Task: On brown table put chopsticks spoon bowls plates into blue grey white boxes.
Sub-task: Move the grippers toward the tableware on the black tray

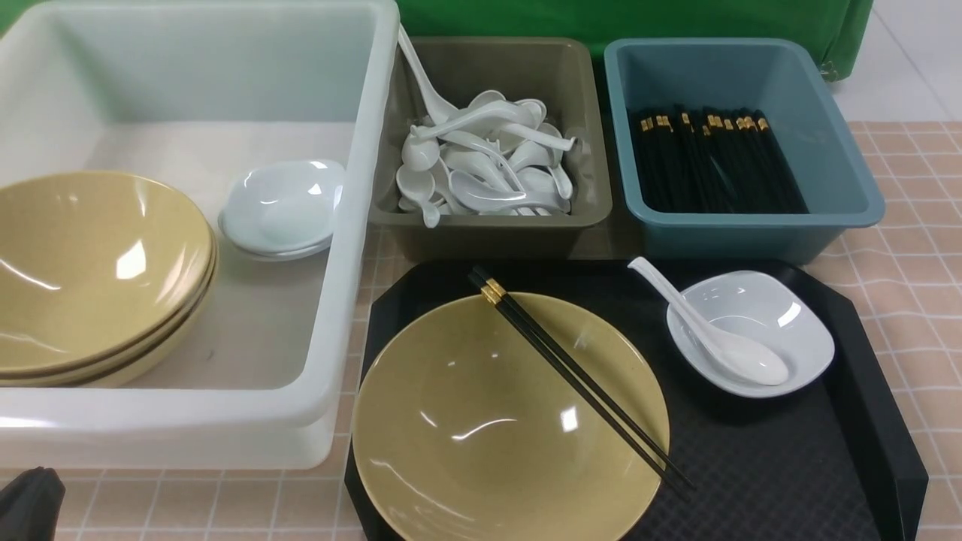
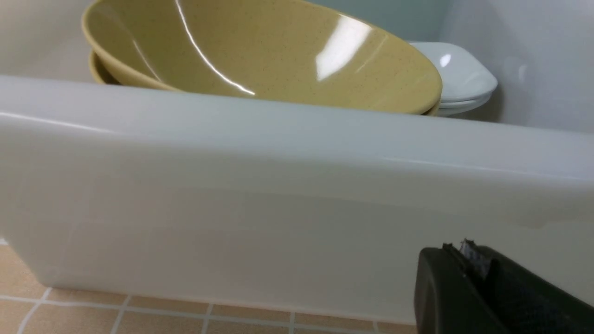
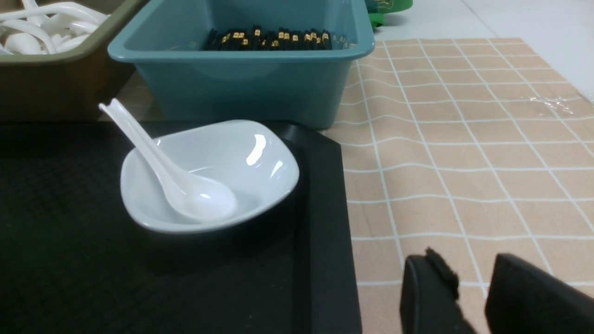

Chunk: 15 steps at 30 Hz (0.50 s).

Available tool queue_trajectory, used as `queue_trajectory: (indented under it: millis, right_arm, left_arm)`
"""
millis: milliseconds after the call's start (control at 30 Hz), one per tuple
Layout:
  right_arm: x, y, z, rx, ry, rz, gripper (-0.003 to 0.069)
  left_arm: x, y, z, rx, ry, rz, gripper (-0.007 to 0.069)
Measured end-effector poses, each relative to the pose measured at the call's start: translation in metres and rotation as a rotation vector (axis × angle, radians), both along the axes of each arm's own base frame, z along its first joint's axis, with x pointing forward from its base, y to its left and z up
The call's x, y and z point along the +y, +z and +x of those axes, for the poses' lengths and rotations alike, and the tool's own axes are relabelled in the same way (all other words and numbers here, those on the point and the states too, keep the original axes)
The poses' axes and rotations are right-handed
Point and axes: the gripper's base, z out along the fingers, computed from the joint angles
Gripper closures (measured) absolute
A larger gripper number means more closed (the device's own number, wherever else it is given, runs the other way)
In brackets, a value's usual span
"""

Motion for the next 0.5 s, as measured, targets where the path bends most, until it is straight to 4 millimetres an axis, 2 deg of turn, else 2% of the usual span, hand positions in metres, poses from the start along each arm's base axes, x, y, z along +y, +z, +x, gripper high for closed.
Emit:
queue_trajectory:
  millis: [500]
  right_arm:
    - [0.0001,0.0003,0.0001,-0.004,0.0,0.003,0.0423]
  left_arm:
    - [0.0007,0.0005,0.0001,-0.004,0.002,0.028,0.062]
